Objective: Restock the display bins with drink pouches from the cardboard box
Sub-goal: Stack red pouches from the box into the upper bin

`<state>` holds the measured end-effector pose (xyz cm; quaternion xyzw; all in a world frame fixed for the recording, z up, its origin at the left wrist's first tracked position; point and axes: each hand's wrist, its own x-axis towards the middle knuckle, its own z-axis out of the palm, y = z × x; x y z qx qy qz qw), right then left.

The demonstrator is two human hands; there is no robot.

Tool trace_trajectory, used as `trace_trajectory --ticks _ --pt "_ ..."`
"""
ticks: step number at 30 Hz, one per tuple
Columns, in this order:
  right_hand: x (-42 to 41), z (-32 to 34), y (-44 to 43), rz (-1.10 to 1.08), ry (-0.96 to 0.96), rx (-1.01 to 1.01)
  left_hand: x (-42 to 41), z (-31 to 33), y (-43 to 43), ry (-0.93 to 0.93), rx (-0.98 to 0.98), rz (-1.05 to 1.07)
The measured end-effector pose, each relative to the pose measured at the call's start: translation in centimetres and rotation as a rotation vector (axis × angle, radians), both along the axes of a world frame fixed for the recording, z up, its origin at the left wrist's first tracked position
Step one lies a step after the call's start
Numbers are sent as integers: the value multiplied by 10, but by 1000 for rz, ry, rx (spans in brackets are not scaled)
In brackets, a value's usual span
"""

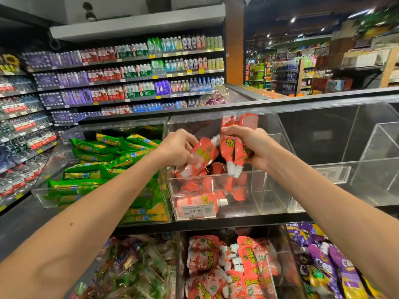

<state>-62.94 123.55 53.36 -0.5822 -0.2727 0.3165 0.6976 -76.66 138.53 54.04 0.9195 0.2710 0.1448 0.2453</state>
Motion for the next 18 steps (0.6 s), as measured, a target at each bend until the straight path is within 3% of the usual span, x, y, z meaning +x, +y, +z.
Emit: trace_trajectory --ticks 3,9,18 --pt "7 2 -4 -97 -71 43 9 -7 0 426 218 -112" --pt "-1 4 -5 -49 -119 -12 37 -21 10 824 4 -129" --pt "-4 1 -6 -27 -148 -64 53 -43 3 959 89 -120"
